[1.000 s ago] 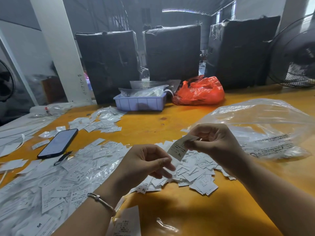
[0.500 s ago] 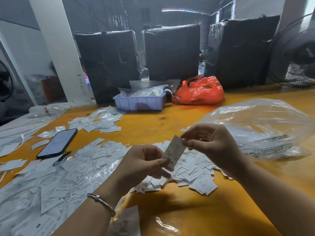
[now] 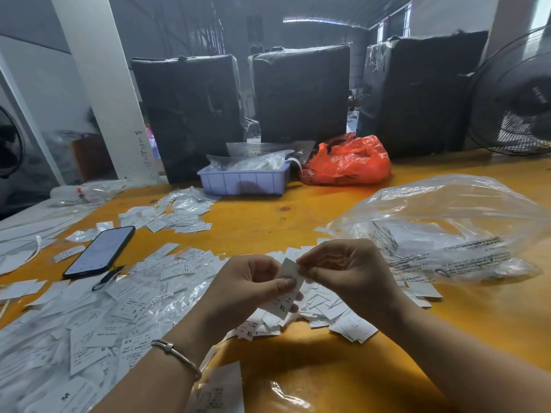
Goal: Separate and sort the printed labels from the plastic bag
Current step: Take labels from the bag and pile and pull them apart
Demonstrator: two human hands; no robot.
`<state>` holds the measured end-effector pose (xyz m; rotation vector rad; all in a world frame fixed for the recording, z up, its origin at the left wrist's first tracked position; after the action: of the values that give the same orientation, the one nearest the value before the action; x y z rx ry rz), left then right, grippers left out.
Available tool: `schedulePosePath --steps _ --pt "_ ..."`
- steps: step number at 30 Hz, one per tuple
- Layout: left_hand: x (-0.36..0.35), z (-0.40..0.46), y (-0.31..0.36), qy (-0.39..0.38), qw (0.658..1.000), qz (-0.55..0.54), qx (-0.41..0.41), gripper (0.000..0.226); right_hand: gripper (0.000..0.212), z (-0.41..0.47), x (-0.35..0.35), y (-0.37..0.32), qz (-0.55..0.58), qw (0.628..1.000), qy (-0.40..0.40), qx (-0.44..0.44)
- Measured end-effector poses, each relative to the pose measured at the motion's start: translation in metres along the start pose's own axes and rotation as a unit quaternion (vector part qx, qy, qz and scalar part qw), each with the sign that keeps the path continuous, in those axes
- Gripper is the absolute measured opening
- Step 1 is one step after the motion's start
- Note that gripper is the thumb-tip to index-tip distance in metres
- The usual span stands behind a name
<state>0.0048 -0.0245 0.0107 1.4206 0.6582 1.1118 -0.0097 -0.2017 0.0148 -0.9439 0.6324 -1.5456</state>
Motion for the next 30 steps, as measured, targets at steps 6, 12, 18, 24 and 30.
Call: schedulePosePath --steps 6,12,18,24,30 --pt "0.002 0.0 -0.001 0.008 1.0 -0.005 0.006 0.017 0.015 0.002 -0.003 0.005 -0.012 0.996 -0.078 -0.033" --pt "0.026 0.001 -0.002 0.136 0.986 0.092 -0.014 0.007 0.014 0.01 0.031 0.021 -0.226 0.973 0.026 -0.041" --pt "0.058 -0.001 -0.011 0.303 0.849 0.433 0.017 0.027 0.052 0.007 0.021 0.032 -0.342 0.928 -0.136 -0.061" --pt "0.059 0.001 -0.018 0.251 0.812 0.514 0.115 0.025 0.064 0.005 -0.01 0.037 -0.383 0.884 -0.269 0.021" --pt "0.027 0.006 -0.018 0.085 0.909 0.407 -0.033 0.019 0.045 0.006 -0.013 0.035 -0.359 0.894 -0.263 0.061"
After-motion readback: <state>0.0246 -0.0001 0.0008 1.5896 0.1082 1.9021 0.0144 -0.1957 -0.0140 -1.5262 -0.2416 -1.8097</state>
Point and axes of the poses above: each hand's wrist, its own z-axis towards the middle knuckle, its own x-axis out of the back of the hand, y = z × x, the point moved 2 cm from there along z, towards the middle knuckle, and after that the axes turned 2 degrees about z, right-handed, at the moved point
